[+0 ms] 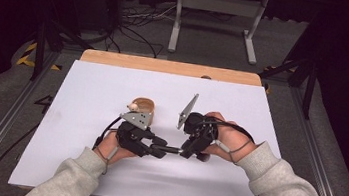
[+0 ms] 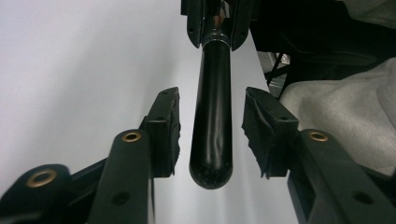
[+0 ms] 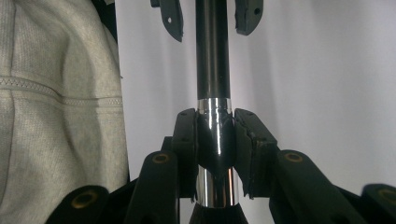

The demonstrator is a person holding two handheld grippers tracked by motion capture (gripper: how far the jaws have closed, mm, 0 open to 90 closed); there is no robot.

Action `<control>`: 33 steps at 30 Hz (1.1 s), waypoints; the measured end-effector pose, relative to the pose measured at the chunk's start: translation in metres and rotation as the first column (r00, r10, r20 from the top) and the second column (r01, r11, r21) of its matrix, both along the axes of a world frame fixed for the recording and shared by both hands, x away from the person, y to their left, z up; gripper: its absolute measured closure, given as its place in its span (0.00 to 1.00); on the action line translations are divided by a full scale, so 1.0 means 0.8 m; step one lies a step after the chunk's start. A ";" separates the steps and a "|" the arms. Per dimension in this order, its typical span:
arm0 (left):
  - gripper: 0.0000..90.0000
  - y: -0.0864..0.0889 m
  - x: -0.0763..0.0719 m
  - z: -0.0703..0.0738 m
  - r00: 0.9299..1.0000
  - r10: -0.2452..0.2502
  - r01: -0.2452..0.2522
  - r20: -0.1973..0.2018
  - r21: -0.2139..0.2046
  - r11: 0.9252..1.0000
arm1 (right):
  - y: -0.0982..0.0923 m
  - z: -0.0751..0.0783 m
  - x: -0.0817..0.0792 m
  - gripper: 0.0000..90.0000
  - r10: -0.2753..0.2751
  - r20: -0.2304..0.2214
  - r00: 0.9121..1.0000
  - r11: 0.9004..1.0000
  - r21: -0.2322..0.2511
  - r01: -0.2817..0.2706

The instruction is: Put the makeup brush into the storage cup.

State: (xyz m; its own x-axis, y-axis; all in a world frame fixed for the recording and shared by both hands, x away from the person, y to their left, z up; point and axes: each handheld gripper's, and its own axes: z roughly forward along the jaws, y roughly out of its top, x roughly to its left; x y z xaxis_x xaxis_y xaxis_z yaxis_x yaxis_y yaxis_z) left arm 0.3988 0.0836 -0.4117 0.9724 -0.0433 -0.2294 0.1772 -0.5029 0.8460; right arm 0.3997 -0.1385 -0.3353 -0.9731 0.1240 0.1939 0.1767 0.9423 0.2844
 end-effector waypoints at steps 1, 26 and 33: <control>0.66 0.000 0.000 0.000 1.000 -0.004 0.004 0.004 0.002 1.000 | 0.000 0.000 0.000 0.79 0.000 -0.002 1.000 1.000 -0.001 0.000; 0.82 -0.006 -0.007 0.005 0.998 -0.032 0.029 0.062 0.039 0.999 | 0.003 -0.001 -0.002 0.79 0.053 0.016 0.998 0.998 0.021 -0.053; 0.82 -0.005 -0.009 0.006 0.996 -0.029 0.026 0.079 0.039 0.999 | 0.002 -0.001 -0.002 0.78 0.058 0.014 0.998 0.998 0.034 -0.058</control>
State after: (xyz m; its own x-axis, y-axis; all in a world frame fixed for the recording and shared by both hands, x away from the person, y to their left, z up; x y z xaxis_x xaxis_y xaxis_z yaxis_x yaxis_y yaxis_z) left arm 0.3918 0.0797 -0.4069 0.9861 -0.0632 -0.1536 0.0959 -0.5388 0.8370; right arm 0.3979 -0.1367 -0.3360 -0.9810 0.0609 0.1844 0.1182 0.9406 0.3183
